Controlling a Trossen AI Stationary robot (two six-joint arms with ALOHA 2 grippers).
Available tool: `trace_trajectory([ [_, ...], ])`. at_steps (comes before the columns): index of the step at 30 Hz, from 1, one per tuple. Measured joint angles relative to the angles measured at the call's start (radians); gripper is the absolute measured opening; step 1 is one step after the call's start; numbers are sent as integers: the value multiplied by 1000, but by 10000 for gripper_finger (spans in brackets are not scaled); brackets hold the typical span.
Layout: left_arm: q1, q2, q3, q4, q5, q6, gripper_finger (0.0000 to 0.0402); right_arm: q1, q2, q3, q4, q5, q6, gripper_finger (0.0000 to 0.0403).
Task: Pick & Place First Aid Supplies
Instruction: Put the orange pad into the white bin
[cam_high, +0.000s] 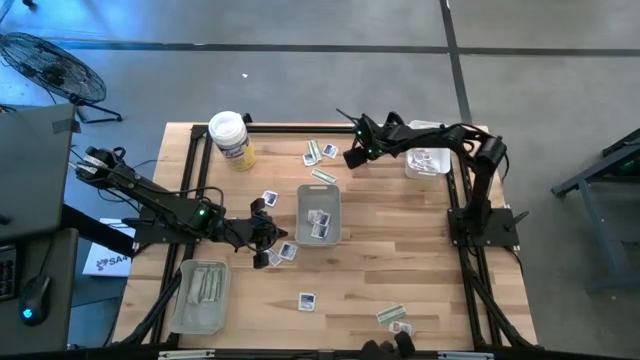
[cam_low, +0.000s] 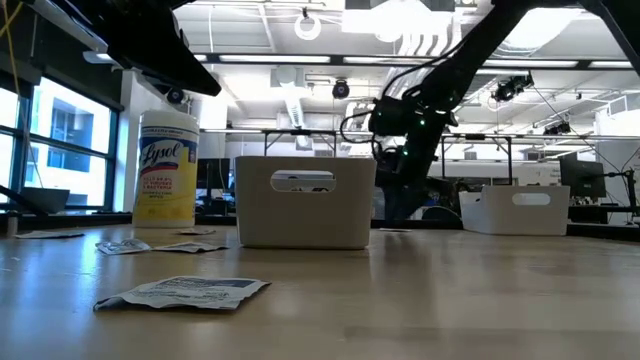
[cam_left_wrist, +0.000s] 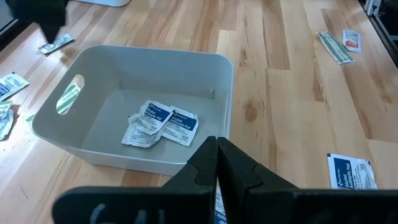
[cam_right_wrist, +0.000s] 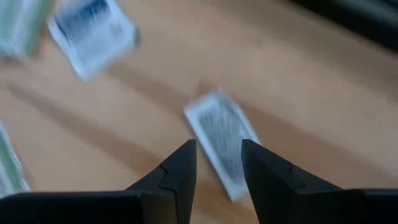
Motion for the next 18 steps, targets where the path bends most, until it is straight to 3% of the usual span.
trace_trajectory([
  [11, 0, 0, 0, 0, 0, 0, 2, 24, -1, -1, -213, -39, -173, 121],
  [15, 0, 0, 0, 0, 0, 0, 2, 40, -2, 1, -248, -17, -260, 121],
  [18, 0, 0, 0, 0, 0, 0, 2, 50, -13, 2, -240, 8, -238, 121],
])
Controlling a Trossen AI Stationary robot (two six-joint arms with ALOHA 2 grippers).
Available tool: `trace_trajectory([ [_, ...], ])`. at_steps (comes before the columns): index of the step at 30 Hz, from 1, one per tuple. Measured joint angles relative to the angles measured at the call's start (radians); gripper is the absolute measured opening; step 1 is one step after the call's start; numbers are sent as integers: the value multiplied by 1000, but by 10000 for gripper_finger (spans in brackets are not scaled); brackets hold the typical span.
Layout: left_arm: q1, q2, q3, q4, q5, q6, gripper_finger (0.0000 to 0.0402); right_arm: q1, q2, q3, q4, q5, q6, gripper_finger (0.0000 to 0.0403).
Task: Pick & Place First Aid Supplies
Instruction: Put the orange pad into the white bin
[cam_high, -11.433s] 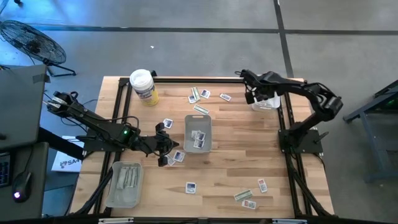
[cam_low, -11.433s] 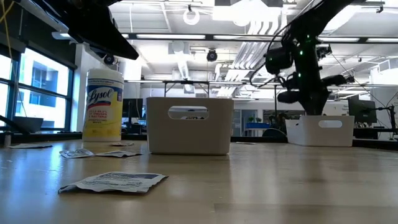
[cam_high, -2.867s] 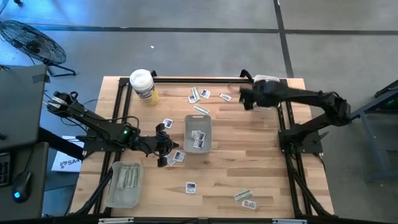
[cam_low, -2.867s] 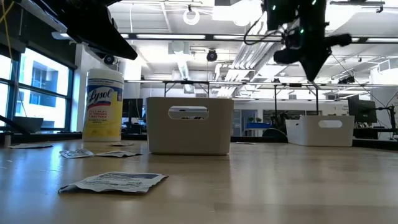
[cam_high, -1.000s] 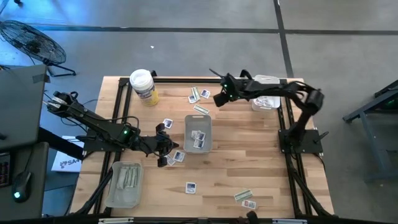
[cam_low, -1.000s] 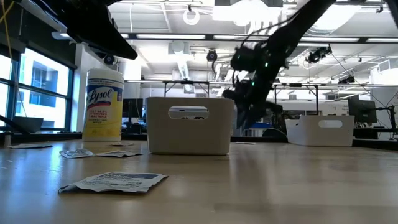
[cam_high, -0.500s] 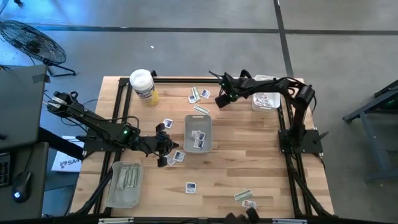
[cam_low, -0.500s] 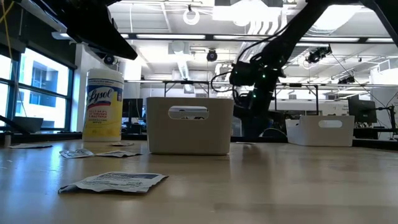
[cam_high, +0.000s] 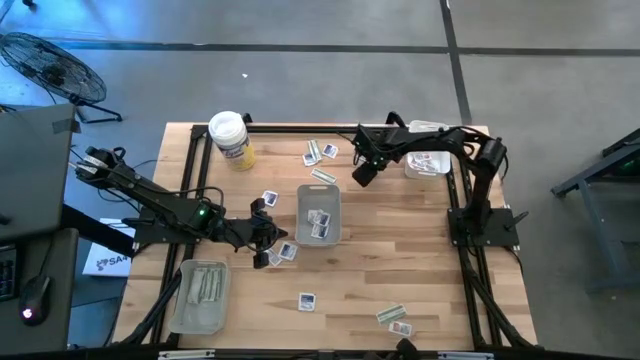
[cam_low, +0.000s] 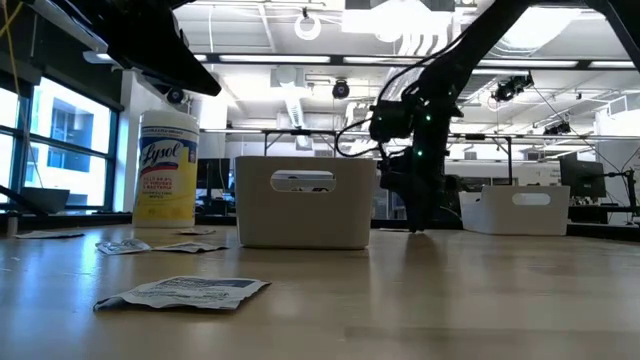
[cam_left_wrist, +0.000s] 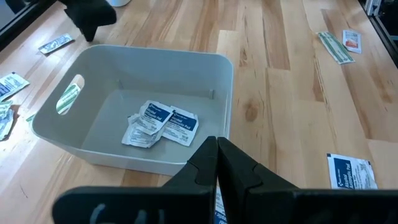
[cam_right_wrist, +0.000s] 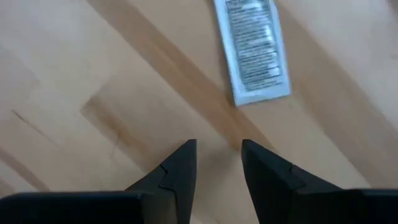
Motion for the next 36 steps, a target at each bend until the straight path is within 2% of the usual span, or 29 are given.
trace_trajectory([
  [9, 0, 0, 0, -1, 0, 0, 2, -12, 1, -10, 257, 51, 78, 121],
  [14, 0, 0, 0, 0, 2, 0, 2, -28, 60, -11, 309, -20, 82, 121],
  [17, 0, 0, 0, 0, 6, 0, 2, -28, 63, -9, 269, -43, 72, 121],
  [22, 0, 0, 0, 0, 20, 0, 2, -6, 19, -12, 128, -50, -34, 121],
  [30, 0, 0, 0, 0, 20, 0, 2, 150, -34, -13, -114, -92, -307, 121],
  [33, 0, 0, 0, 0, 20, 0, 2, 229, -32, -13, -192, -81, -312, 121],
  [36, 0, 0, 0, 0, 20, 0, 2, 295, -39, -13, -205, -2, -245, 121],
])
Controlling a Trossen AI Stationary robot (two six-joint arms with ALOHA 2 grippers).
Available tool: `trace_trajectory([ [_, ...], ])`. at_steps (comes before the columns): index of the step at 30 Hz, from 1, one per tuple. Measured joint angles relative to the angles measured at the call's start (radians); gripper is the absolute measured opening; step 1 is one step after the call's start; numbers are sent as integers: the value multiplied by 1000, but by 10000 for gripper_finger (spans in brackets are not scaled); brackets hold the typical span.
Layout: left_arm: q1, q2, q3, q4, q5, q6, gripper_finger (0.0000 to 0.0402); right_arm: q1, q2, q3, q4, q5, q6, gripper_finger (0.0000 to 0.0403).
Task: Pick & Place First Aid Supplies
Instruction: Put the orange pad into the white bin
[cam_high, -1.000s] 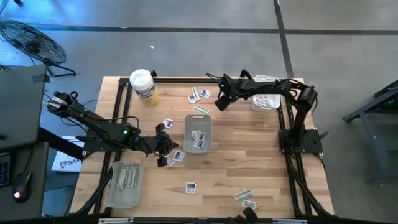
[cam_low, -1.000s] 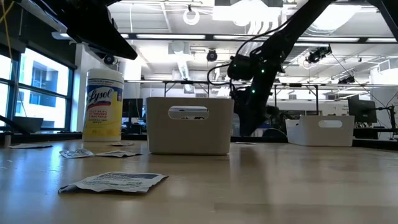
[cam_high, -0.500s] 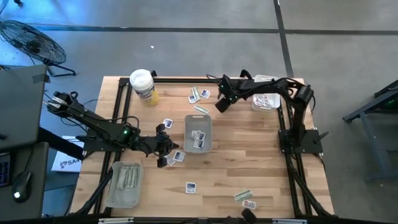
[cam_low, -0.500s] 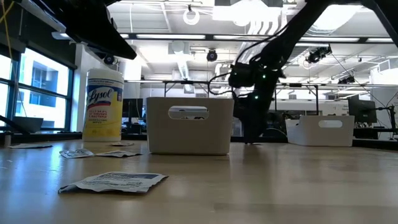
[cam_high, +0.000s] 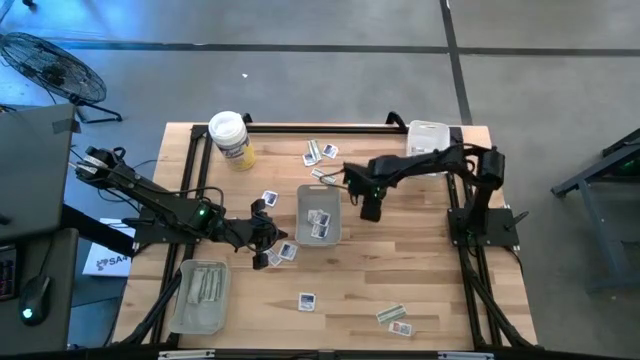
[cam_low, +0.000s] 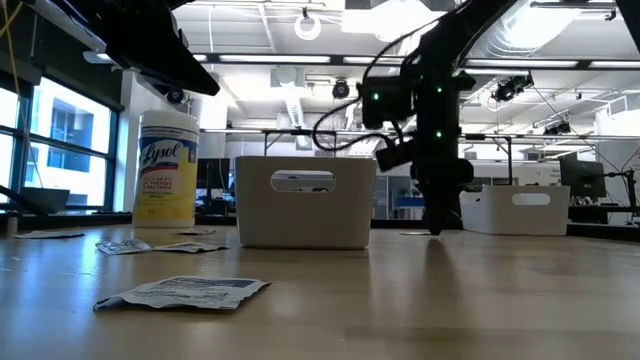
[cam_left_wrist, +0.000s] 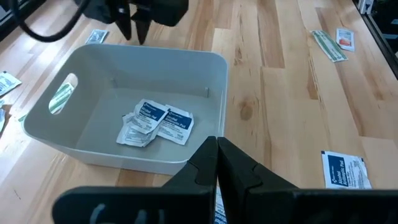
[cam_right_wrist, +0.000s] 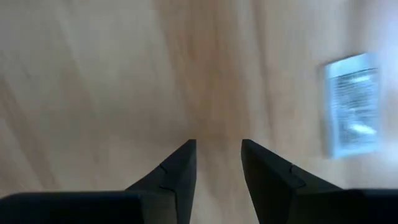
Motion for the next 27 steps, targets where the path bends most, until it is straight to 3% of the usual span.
trace_trajectory([
  [4, 0, 0, 0, 0, 0, 0, 2, 19, -11, 0, 96, 118, 68, 121],
  [10, 0, 0, 0, 0, 0, 0, 2, -86, -7, 0, 262, 209, 280, 121],
  [21, 0, 0, 0, 0, 0, 0, 2, -134, 57, 1, 284, 139, 332, 121],
  [27, 0, 0, 0, 0, -1, 0, 2, -103, 57, 5, 201, 123, 243, 121],
])
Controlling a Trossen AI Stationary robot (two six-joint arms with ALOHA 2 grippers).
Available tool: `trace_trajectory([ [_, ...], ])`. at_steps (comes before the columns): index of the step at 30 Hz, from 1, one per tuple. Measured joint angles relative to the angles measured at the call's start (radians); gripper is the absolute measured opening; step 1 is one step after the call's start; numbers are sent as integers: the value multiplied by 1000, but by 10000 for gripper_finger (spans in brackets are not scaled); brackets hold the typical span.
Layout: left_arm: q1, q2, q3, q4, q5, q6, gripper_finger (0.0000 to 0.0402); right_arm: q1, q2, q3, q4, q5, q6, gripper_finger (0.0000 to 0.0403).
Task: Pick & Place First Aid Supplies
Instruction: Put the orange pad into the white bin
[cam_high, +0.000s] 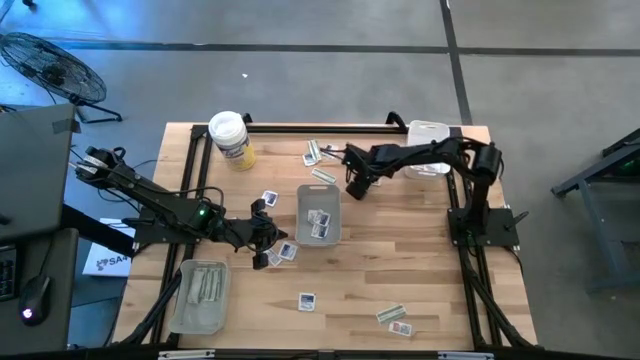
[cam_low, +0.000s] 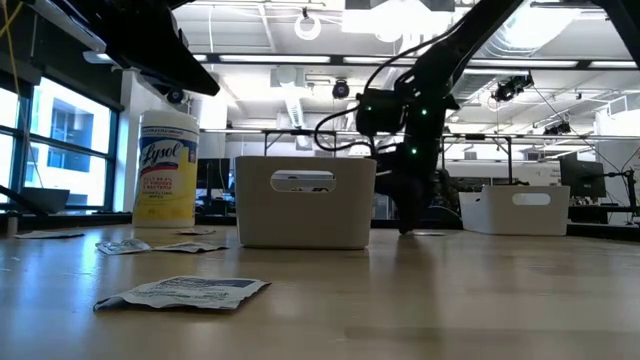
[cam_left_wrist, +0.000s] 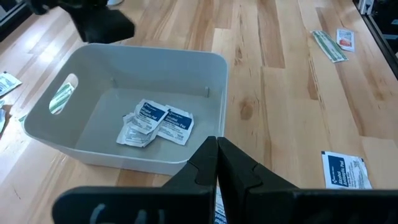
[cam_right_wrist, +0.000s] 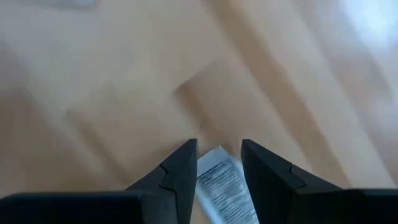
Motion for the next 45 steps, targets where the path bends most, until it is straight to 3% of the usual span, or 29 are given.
trace_trajectory([
  [7, 0, 0, 0, 0, 0, 0, 2, 80, -3, 0, -66, -72, -75, 121],
  [15, 0, 0, 0, 0, 0, 0, 2, 144, -32, -5, -133, -145, -1, 121],
  [23, 0, 0, 0, -1, 0, 0, 2, 112, -79, -5, -46, 143, 228, 121],
  [27, 0, 0, 0, 0, 0, 0, 2, 80, -65, -7, -43, 199, 292, 121],
  [36, 0, 0, 0, 0, 0, 0, 2, 70, 0, -2, -53, 130, 288, 121],
  [45, 0, 0, 0, 0, 4, 0, 2, 108, -17, -1, -164, -69, 259, 121],
])
